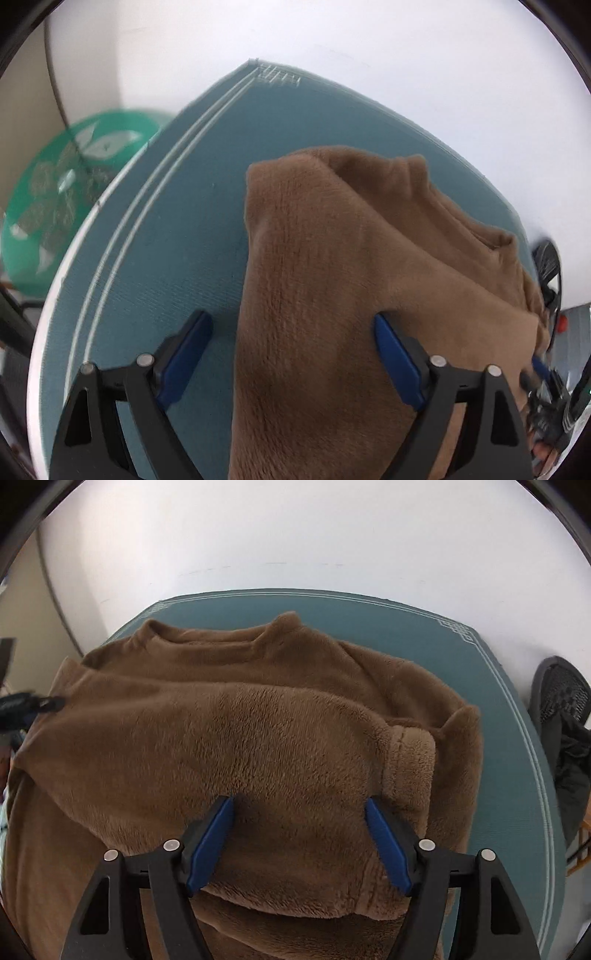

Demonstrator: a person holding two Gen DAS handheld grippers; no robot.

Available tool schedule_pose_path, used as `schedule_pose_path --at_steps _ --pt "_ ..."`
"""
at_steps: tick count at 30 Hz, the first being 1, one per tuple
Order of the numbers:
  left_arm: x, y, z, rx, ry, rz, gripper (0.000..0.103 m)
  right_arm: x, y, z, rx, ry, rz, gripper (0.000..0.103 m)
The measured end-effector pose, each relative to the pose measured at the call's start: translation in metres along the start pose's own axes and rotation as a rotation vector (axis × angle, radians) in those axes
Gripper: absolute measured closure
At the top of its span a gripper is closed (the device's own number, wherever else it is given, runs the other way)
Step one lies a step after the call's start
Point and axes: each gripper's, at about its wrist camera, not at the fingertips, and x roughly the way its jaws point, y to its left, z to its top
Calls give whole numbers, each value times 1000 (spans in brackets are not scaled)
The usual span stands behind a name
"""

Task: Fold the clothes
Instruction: 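Smooth the folded fleece flat with the open right gripper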

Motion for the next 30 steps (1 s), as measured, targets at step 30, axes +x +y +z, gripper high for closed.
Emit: schedule_pose_path --at_steps 30 --pt "-87 45 -64 80 12 -80 0 5 23 -8 -50 -21 -15 10"
